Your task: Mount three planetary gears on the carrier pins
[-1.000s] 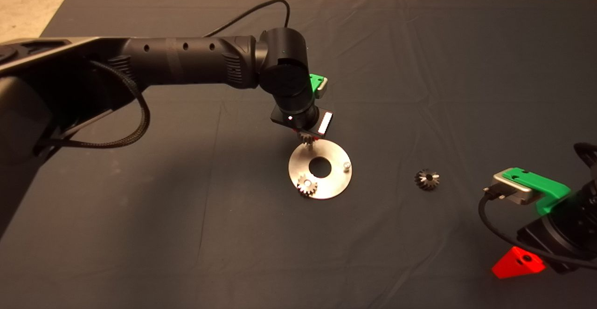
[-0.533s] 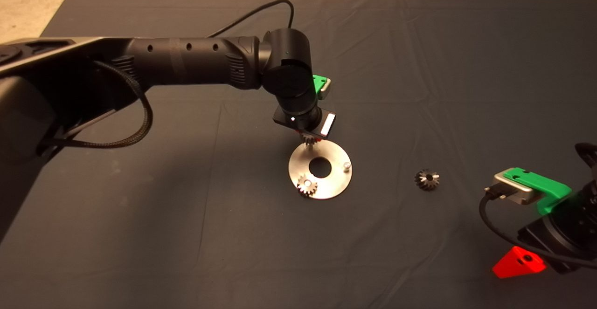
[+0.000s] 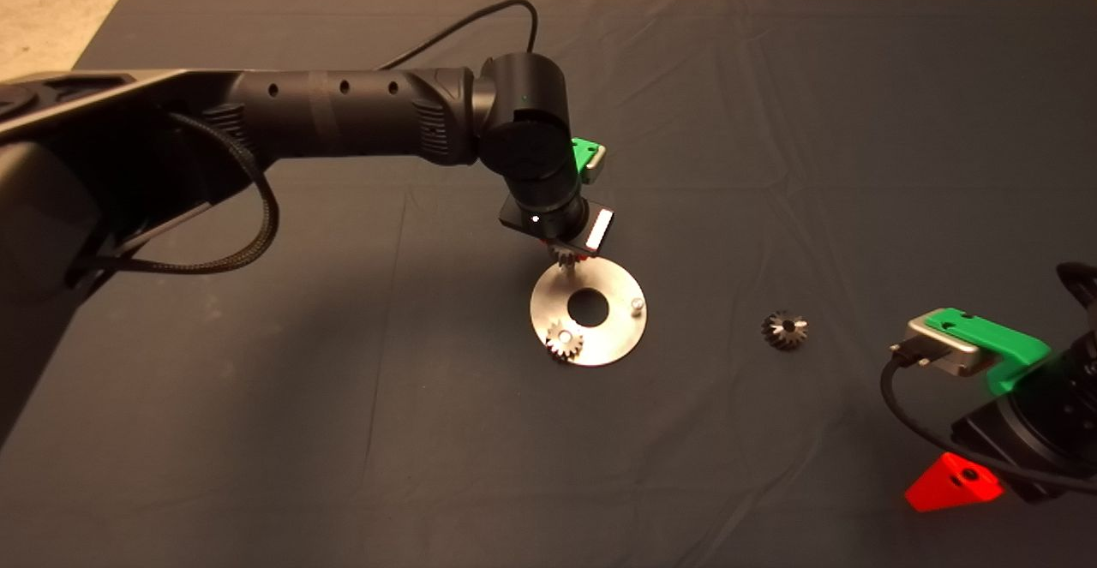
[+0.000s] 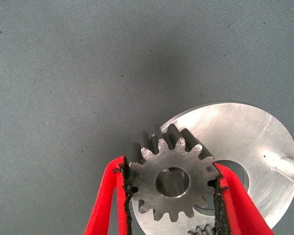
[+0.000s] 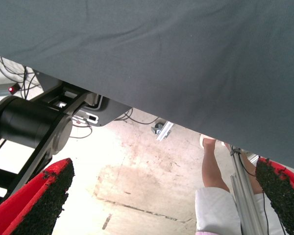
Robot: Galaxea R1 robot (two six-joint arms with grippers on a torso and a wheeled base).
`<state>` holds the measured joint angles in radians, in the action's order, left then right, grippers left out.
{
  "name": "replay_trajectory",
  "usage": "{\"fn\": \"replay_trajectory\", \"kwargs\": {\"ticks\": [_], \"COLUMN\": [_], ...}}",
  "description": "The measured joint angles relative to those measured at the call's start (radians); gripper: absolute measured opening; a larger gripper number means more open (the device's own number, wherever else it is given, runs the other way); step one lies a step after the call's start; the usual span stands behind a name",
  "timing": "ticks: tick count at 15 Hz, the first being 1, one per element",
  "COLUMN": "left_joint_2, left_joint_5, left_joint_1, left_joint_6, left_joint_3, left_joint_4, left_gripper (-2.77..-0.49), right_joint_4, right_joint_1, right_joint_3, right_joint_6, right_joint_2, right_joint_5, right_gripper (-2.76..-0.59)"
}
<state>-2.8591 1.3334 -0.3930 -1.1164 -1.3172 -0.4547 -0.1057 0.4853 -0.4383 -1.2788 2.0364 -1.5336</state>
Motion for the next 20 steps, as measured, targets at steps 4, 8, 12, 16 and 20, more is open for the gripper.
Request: {"fn": "replay_trajectory", "kwargs": {"ticks": [4, 8, 12, 16, 20], "left_joint_2": [0.000, 0.009, 0.009, 0.007, -0.001], "left_joint_5": [-0.001, 0.009, 0.017, 0.018, 0.026], "left_joint_1": [0.000, 0.003, 0.004, 0.004, 0.004], "left_joint_6": [0.000, 0.000, 0.000, 0.000, 0.000], "left_joint_3": [0.001, 0.020, 0.026, 0.026, 0.025], "left_joint_4": [0.000, -0.001, -0.001, -0.001, -0.001], "left_gripper": [-2.56, -2.55, -2.56, -2.55, -2.56], "right_joint_4": [0.000, 0.000, 0.000, 0.000, 0.000], "right_joint_1": [0.000, 0.000, 0.000, 0.000, 0.000], "right_joint_3": [0.000, 0.000, 0.000, 0.000, 0.000], "right_joint_6": [0.000, 0.000, 0.000, 0.000, 0.000], "right_joint_2": [0.000, 0.000, 0.000, 0.000, 0.000], "right_joint_5": [0.000, 0.000, 0.000, 0.000, 0.000], "right_gripper": [-0.61, -0.61, -0.61, -0.61, -0.61]}}
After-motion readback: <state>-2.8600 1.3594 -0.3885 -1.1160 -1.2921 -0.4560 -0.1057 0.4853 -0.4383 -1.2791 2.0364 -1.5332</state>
